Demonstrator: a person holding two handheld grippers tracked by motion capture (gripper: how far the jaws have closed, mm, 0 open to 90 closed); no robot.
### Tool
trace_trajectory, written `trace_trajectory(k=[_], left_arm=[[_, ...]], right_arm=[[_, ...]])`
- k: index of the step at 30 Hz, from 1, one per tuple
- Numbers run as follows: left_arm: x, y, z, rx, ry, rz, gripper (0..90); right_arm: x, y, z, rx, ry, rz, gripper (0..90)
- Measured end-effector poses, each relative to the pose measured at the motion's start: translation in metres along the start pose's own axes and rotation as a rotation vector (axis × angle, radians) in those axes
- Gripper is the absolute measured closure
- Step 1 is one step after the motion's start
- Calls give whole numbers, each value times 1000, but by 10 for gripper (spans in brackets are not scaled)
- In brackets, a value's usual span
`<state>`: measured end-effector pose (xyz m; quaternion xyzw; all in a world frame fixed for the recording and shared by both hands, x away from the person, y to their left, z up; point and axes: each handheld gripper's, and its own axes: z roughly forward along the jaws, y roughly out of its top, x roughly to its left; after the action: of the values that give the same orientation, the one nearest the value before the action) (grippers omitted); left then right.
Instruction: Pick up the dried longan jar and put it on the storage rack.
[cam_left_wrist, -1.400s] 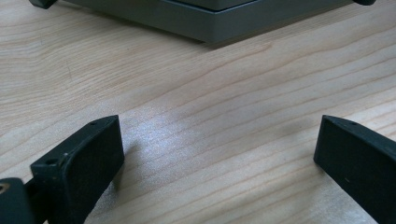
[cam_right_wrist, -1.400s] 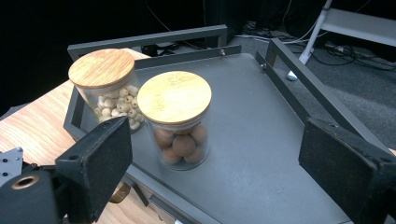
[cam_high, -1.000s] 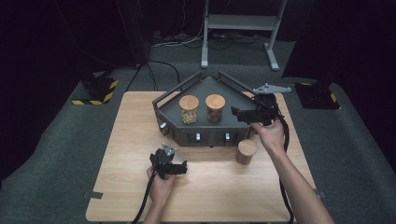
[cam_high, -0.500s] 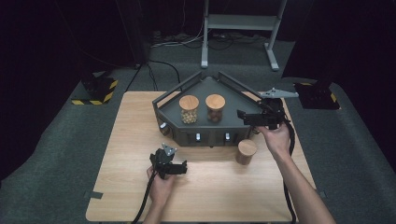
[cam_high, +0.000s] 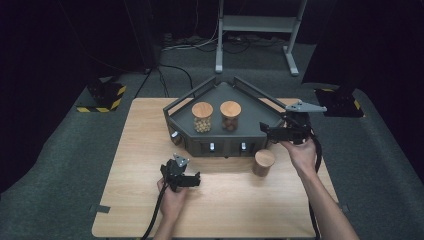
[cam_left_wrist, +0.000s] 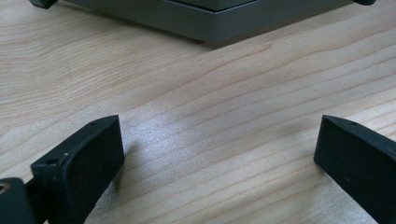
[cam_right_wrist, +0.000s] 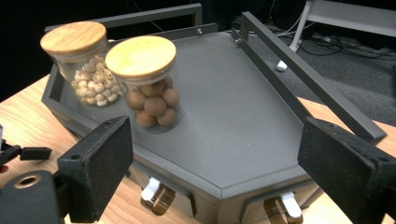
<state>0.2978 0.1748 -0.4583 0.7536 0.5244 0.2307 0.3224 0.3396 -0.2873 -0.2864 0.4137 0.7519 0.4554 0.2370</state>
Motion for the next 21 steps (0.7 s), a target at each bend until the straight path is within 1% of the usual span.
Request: trace_trajectory(k=[4, 5, 8, 11, 17, 21], left_arm=[[0, 0, 0, 0, 0, 0, 17], [0, 0, 0, 0, 0, 0, 16], [0, 0, 0, 0, 0, 0, 16], [0, 0, 0, 0, 0, 0, 17], [0, 0, 0, 0, 0, 0, 16], [0, 0, 0, 0, 0, 0, 17]], right_arm=[[-2, -6, -1, 1, -7, 7, 100], [-5, -11, -2, -2, -8, 17, 99], [-7, -14, -2, -1, -9, 26, 99], [-11, -21, -3, -6, -4, 38, 97], [-15, -28, -3, -3, -1, 54, 95], [-19, -37, -4, -16, 4, 67, 94]])
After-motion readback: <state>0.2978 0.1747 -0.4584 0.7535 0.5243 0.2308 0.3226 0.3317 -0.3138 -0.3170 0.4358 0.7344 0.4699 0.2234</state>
